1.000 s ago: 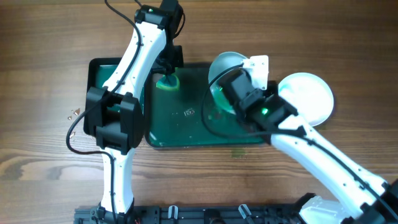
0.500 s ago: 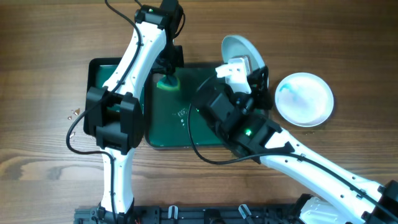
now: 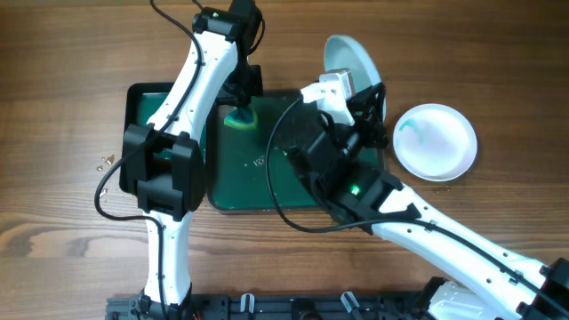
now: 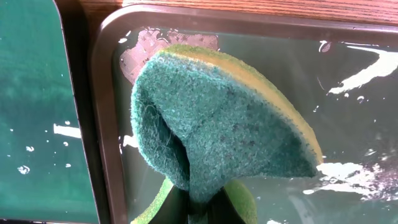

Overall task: Clean dirty plates on tray and stack at the side
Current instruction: 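Lift the plate with the right gripper and carry it right, then lower the plate onto the stacked plates and release the right gripper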

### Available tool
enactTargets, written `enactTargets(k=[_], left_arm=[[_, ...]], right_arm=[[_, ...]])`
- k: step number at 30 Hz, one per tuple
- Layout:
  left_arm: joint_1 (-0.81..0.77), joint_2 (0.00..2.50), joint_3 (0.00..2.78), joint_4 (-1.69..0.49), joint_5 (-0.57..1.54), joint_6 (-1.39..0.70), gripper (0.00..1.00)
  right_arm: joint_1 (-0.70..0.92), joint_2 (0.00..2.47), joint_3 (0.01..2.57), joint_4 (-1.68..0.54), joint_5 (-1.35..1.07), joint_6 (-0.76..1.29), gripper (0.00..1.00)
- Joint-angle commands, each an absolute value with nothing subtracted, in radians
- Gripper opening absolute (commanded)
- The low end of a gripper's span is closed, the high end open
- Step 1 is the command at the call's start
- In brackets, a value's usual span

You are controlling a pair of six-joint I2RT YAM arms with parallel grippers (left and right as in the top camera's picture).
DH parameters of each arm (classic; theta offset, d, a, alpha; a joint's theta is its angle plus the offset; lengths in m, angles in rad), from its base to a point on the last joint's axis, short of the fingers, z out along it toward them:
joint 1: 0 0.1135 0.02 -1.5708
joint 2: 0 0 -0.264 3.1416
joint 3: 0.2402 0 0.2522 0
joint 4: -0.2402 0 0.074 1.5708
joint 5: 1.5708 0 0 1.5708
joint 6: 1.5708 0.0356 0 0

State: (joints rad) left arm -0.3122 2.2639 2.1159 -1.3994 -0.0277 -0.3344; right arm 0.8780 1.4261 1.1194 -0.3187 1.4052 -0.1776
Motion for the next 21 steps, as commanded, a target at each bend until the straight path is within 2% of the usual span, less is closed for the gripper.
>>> enactTargets(k=[1, 5, 10, 14, 17, 21], left_arm=[[-0.311, 2.276, 2.138, -1.403, -0.015, -0.321, 0.04], [-0.312, 2.276, 2.138, -1.403, -0.015, -0.321, 0.04], [-0.312, 2.276, 2.138, -1.404, -0.015, -0.321, 0.04], [-0.312, 2.276, 2.138, -1.411, -0.015, -0.321, 0.04], [-0.312, 2.276, 2.138, -1.411, -0.015, -0.321, 0.04], [-0.312, 2.276, 2.138, -1.411, -0.015, -0.321, 0.04]], right_arm=[[0.831, 1.412, 1.075, -0.472, 1.065, 0.067, 0.04], [0.703, 1.411, 1.071, -0.634, 0.705, 0.384, 0.04], [0.46, 1.407, 1.071, -0.621, 0.135, 0.381, 0.04], [0.215, 1.407, 1.071, -0.629, -0.202, 0.365, 0.04], [0.027, 1.407, 1.071, -0.675, -0.294, 0.366, 0.04], [-0.189, 1.408, 1.071, -0.764, -0.257, 0.34, 0.04]])
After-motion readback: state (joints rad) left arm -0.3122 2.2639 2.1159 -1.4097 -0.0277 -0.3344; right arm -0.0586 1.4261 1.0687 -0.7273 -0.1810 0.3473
